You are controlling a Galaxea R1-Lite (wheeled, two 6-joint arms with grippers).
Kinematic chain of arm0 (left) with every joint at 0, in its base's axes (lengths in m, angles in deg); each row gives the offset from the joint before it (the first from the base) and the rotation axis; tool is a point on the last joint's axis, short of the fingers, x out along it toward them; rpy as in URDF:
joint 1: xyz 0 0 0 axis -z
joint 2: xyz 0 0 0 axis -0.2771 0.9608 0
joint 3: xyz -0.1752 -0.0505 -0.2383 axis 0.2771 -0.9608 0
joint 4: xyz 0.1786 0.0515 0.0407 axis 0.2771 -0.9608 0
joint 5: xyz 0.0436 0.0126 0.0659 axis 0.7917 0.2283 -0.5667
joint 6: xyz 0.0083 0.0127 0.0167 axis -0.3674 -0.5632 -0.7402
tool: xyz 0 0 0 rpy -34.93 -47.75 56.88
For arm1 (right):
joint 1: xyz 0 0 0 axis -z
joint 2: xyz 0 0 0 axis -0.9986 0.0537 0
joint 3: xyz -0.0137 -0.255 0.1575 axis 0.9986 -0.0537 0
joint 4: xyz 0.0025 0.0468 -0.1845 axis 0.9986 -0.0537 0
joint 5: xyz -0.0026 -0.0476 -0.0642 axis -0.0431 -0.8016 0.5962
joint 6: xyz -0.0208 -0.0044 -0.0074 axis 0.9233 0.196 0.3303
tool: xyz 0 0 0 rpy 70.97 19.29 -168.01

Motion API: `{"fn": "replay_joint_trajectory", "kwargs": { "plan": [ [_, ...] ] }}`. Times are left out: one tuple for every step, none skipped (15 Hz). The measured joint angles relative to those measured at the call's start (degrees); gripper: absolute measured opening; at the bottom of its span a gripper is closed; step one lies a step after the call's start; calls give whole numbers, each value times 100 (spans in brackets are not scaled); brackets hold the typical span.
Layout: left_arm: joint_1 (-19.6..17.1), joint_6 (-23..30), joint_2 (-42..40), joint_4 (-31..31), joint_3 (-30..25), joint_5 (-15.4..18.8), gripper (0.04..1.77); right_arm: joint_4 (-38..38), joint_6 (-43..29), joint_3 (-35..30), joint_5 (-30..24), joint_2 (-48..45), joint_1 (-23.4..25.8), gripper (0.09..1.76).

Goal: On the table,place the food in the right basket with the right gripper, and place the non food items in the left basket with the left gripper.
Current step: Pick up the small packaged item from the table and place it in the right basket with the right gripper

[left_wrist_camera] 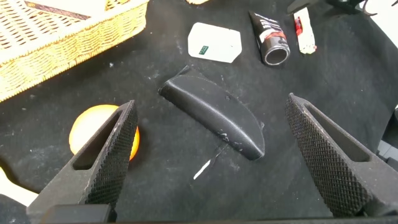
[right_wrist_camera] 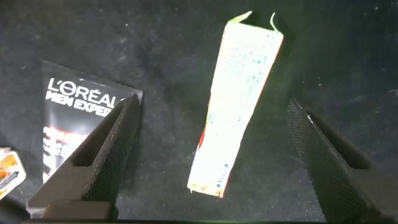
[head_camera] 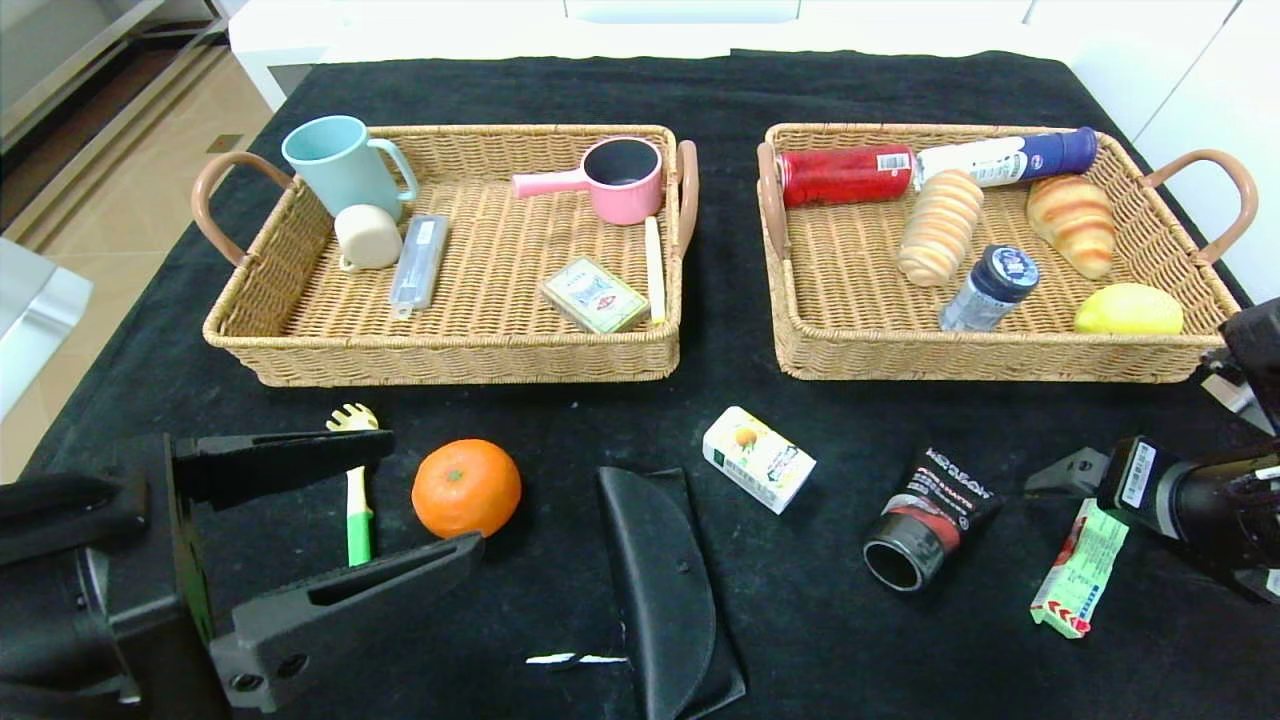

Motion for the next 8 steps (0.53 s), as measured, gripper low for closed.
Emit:
{"fn": "replay_joint_trajectory", "kwargs": {
  "plan": [
    [45,-1,2,0,-2,0,172,2,-18,-4,0,32,0,171],
    [72,-1,2,0,-6,4,172,5,-27,-6,0,62,-4,171],
    [34,0,4,2,-9,1,172,7,-29,-12,0,96,-12,171],
    [20,0,4,2,-9,0,172,5,-32,-20,-2,123,-23,171],
    [10,0,6,2,-9,0,172,5,-29,-20,0,145,-26,171],
    [4,0,9,2,-6,0,172,7,-29,-20,4,167,-30,171],
    [0,0,9,0,-6,-2,172,5,-32,-17,4,187,-37,171],
    [0,0,11,2,-2,-5,172,2,-40,-17,4,201,-43,171]
  ]
}}
